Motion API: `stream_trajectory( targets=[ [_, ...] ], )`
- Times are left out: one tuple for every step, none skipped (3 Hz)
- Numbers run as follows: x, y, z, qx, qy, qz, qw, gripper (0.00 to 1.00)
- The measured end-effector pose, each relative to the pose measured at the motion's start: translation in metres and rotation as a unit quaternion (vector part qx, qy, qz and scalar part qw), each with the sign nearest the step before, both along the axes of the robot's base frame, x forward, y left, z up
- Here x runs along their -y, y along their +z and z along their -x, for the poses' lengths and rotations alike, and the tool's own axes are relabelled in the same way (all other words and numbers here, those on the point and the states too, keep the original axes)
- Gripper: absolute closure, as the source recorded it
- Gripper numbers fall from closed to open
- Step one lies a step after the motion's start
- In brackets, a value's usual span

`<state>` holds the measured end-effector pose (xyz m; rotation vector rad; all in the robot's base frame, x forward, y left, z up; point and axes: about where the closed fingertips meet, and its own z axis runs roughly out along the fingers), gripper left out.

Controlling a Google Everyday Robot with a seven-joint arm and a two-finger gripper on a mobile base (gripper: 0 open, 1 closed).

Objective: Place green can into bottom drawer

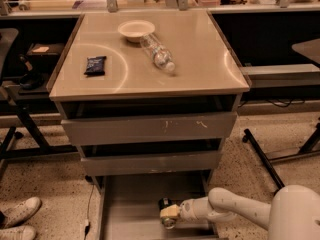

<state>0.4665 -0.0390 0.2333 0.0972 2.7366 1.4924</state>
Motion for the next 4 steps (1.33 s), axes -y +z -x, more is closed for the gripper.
stream_trajectory(
  targets=[
    [-0.01, -0.025, -0.012, 0.001, -0.01, 0.013, 0.9999, 1.0],
    [-0.018, -0.048, -0.021, 0.0, -0.017, 0.036, 0.9992, 1.0],
    [-0.023, -0.067, -0.03, 0.001, -0.024, 0.049, 0.9985, 1.0],
    [-0.024, -0.077, -0.036, 0.0, -0.032, 0.052, 0.9981, 1.0]
  ],
)
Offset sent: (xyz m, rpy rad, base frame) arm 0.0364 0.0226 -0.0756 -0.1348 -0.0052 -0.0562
